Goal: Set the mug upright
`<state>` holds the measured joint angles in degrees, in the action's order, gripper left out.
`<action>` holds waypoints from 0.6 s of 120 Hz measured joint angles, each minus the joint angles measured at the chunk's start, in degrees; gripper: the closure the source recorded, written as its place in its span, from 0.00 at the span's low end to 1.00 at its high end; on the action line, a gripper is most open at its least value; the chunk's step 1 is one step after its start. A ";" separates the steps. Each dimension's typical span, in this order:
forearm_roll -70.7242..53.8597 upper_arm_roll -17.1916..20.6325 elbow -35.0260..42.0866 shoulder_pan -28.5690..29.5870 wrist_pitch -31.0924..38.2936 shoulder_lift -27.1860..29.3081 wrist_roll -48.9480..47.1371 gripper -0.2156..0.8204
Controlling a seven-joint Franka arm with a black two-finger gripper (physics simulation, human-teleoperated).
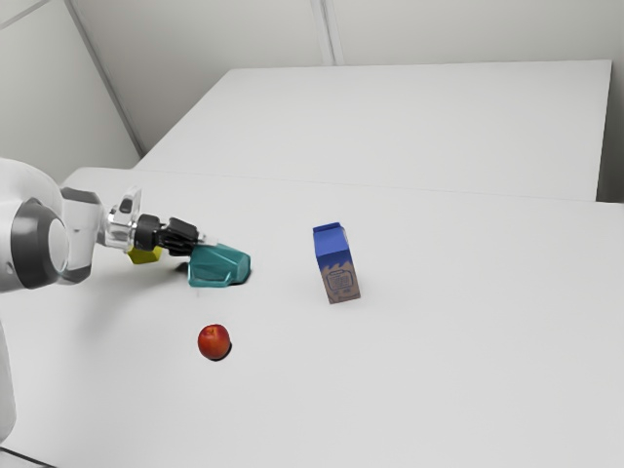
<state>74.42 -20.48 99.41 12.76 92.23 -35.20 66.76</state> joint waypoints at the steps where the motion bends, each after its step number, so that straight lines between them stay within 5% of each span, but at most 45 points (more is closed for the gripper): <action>1: 0.00 0.00 0.06 0.01 0.02 0.00 0.05 0.82; 24: -0.03 0.01 0.67 0.12 0.44 -0.04 1.06 0.92; 72: 0.16 -0.51 0.12 0.09 -1.87 3.01 2.39 0.97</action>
<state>74.58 -20.99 99.53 12.85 90.36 -32.20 69.15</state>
